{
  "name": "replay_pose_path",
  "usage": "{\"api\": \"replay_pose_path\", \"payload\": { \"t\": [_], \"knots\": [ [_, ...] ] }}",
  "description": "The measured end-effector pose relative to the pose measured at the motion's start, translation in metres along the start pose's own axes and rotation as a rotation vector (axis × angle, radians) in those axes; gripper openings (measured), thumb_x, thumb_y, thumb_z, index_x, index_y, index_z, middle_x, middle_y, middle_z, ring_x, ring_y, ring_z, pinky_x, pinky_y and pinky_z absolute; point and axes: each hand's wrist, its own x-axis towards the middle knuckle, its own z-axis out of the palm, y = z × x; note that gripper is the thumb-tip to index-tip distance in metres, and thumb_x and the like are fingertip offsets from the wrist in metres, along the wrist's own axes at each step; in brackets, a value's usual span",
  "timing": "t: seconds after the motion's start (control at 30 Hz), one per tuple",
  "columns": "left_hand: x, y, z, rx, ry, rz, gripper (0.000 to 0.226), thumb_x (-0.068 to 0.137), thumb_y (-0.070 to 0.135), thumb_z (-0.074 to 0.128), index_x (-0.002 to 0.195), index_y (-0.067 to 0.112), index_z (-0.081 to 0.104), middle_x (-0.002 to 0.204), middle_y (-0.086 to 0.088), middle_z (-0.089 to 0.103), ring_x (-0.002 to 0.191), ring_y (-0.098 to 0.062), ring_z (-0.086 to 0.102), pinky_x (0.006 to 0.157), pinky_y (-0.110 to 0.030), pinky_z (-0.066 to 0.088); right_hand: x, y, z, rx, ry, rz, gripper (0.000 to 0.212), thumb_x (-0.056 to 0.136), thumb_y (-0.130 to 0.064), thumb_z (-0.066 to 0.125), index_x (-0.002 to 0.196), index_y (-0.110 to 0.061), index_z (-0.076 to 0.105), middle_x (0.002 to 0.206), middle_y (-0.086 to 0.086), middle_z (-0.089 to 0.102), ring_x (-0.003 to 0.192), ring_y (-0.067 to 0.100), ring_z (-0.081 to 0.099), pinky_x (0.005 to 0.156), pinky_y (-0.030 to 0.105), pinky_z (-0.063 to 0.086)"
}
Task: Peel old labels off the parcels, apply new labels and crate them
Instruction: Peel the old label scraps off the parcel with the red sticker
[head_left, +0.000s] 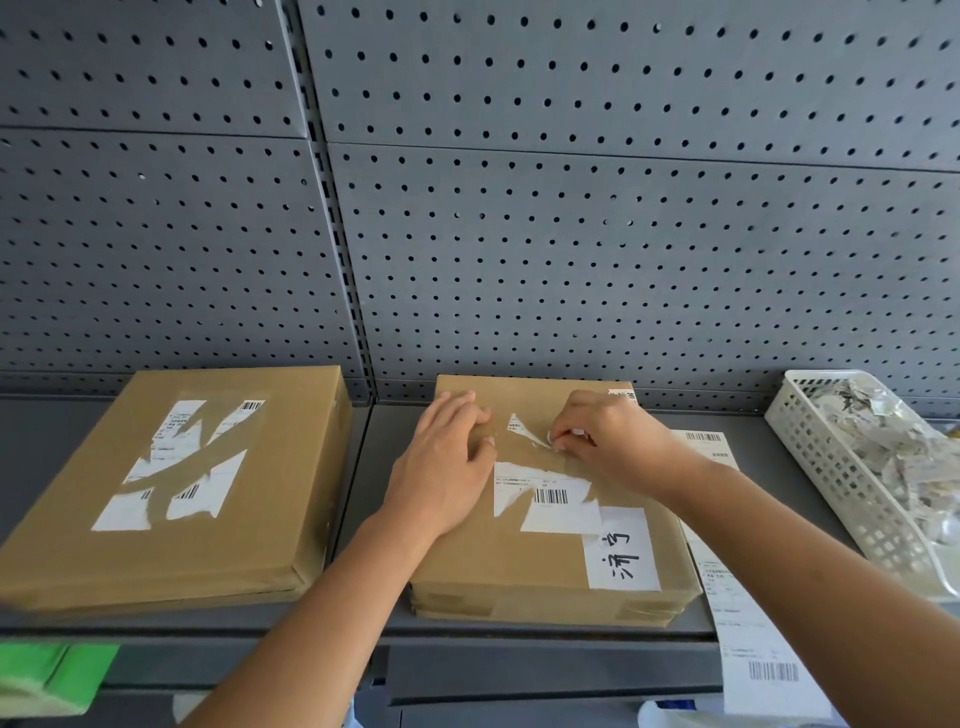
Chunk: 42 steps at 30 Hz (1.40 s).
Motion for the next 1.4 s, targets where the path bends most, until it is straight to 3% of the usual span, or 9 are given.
{"api": "replay_pose_path", "payload": {
  "t": [0.1, 0.27, 0.43, 0.57, 0.77, 0.93, 1.2, 1.3, 1.4],
  "knots": [
    [0.000, 0.001, 0.000, -0.003, 0.000, 0.003, 0.038, 0.105, 0.038, 0.043, 0.142, 0.030, 0.048, 0.161, 0.023, 0.025, 0.150, 0.003, 0.004, 0.114, -0.038, 0.033, -0.002, 0.005, 0.005, 0.019, 0.057, 0.016, 0.008, 0.089, -0.012, 0.069, 0.085, -0.017, 0.074, 0.088, -0.008, 0.061, 0.072, 0.009, 0.057, 0.069, 0.027, 0.049],
    [0.000, -0.001, 0.001, -0.002, 0.005, 0.001, 0.038, 0.104, 0.038, 0.043, 0.142, 0.031, 0.048, 0.160, 0.024, 0.025, 0.150, 0.003, 0.004, 0.112, -0.039, 0.035, -0.008, 0.006, -0.004, 0.068, -0.005, 0.024, 0.012, 0.089, -0.013, 0.070, 0.093, -0.021, 0.077, 0.090, -0.016, 0.056, 0.071, -0.006, 0.051, 0.073, 0.014, 0.041],
    [0.001, -0.001, 0.002, 0.000, 0.008, 0.001, 0.037, 0.104, 0.039, 0.043, 0.141, 0.033, 0.049, 0.159, 0.025, 0.026, 0.150, 0.004, 0.003, 0.110, -0.040, 0.037, -0.010, 0.001, -0.002, -0.062, -0.011, -0.063, 0.013, 0.090, -0.010, 0.064, 0.090, -0.016, 0.075, 0.089, -0.007, 0.055, 0.064, 0.012, 0.048, 0.061, 0.036, 0.052],
    [0.002, -0.002, 0.002, 0.004, 0.009, 0.001, 0.038, 0.104, 0.039, 0.043, 0.141, 0.033, 0.048, 0.160, 0.024, 0.025, 0.150, 0.004, 0.003, 0.111, -0.040, 0.037, -0.009, 0.000, 0.004, -0.135, -0.019, -0.067, 0.010, 0.096, -0.014, 0.058, 0.095, -0.015, 0.068, 0.097, -0.003, 0.055, 0.068, 0.015, 0.050, 0.058, 0.041, 0.052],
    [0.001, -0.002, 0.002, -0.002, 0.008, -0.006, 0.037, 0.104, 0.039, 0.044, 0.140, 0.033, 0.049, 0.159, 0.025, 0.026, 0.150, 0.004, 0.003, 0.110, -0.043, 0.038, -0.008, -0.005, 0.005, -0.137, -0.101, 0.013, 0.021, 0.100, -0.006, 0.039, 0.107, -0.020, 0.053, 0.104, -0.009, 0.040, 0.079, 0.009, 0.040, 0.064, 0.015, 0.032],
    [0.002, -0.002, 0.003, -0.004, 0.008, -0.005, 0.036, 0.104, 0.040, 0.043, 0.139, 0.034, 0.049, 0.159, 0.026, 0.026, 0.150, 0.004, 0.003, 0.111, -0.043, 0.037, -0.010, 0.001, 0.003, -0.062, -0.054, -0.004, 0.012, 0.100, -0.016, 0.049, 0.103, -0.017, 0.061, 0.103, -0.007, 0.051, 0.081, 0.015, 0.054, 0.070, 0.034, 0.047],
    [0.001, -0.002, 0.002, 0.002, 0.005, 0.000, 0.037, 0.104, 0.040, 0.043, 0.140, 0.033, 0.048, 0.160, 0.024, 0.025, 0.150, 0.003, 0.003, 0.112, -0.043, 0.036, -0.007, -0.001, -0.003, -0.002, 0.002, -0.004, 0.005, 0.089, -0.014, 0.068, 0.088, -0.015, 0.073, 0.092, -0.004, 0.064, 0.071, 0.010, 0.057, 0.069, 0.022, 0.049],
    [0.001, -0.002, 0.002, 0.005, 0.005, -0.004, 0.037, 0.104, 0.039, 0.043, 0.140, 0.032, 0.049, 0.159, 0.024, 0.026, 0.150, 0.003, 0.003, 0.112, -0.042, 0.037, -0.003, 0.002, -0.001, 0.005, 0.002, 0.017, 0.006, 0.089, -0.013, 0.068, 0.089, -0.015, 0.074, 0.091, -0.007, 0.065, 0.074, 0.006, 0.053, 0.068, 0.008, 0.041],
    [0.001, -0.001, 0.002, 0.006, 0.004, -0.002, 0.037, 0.104, 0.039, 0.043, 0.140, 0.032, 0.049, 0.159, 0.024, 0.026, 0.150, 0.003, 0.004, 0.112, -0.040, 0.036, -0.002, 0.002, 0.002, -0.005, 0.033, 0.036, 0.005, 0.090, -0.014, 0.068, 0.088, -0.015, 0.073, 0.088, -0.007, 0.062, 0.074, 0.009, 0.055, 0.068, 0.011, 0.040]
  ]
}}
